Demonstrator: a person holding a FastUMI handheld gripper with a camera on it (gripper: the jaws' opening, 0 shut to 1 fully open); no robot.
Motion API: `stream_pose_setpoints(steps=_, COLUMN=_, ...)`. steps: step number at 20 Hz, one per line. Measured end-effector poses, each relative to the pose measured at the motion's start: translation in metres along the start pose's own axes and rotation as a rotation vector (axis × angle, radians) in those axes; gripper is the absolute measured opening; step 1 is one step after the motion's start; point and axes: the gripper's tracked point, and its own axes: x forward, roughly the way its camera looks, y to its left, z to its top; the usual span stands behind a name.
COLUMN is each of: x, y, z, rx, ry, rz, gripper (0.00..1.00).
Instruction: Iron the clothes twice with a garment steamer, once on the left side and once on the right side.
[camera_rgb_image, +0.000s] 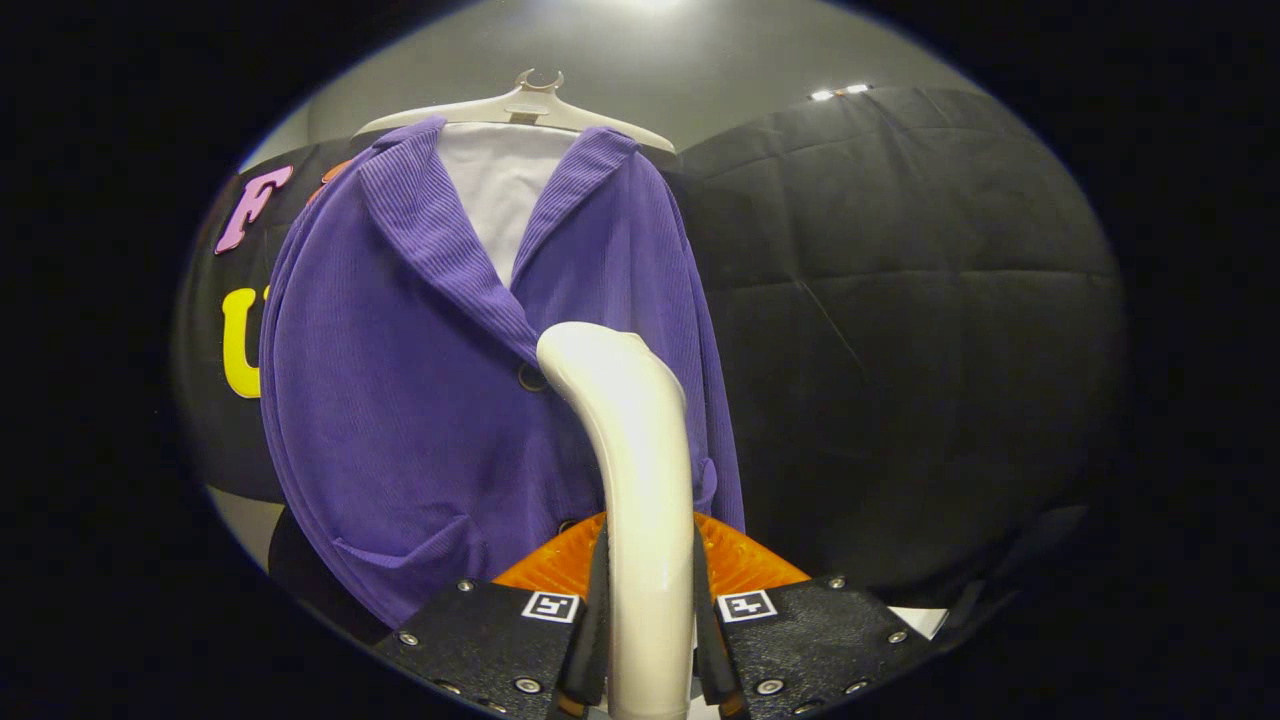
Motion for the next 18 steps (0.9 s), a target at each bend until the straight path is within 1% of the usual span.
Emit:
stream_pose_setpoints(steps=4, x=0.000, y=-0.005, z=-0.044, rx=0.002, ry=0.061, rz=-0.017, gripper=0.36)
stream_pose_setpoints(steps=8, x=0.007, y=-0.002, z=-0.069, rx=-0.009, ry=0.097, rz=-0.034, gripper=0.36)
stream_pose_setpoints(steps=14, x=0.000, y=-0.006, z=-0.140, rx=-0.018, ry=0.190, rz=-0.054, gripper=0.36)
stream_pose_setpoints(steps=18, x=-0.011, y=-0.008, z=-0.178, rx=-0.012, ry=0.237, rz=-0.073, gripper=0.36)
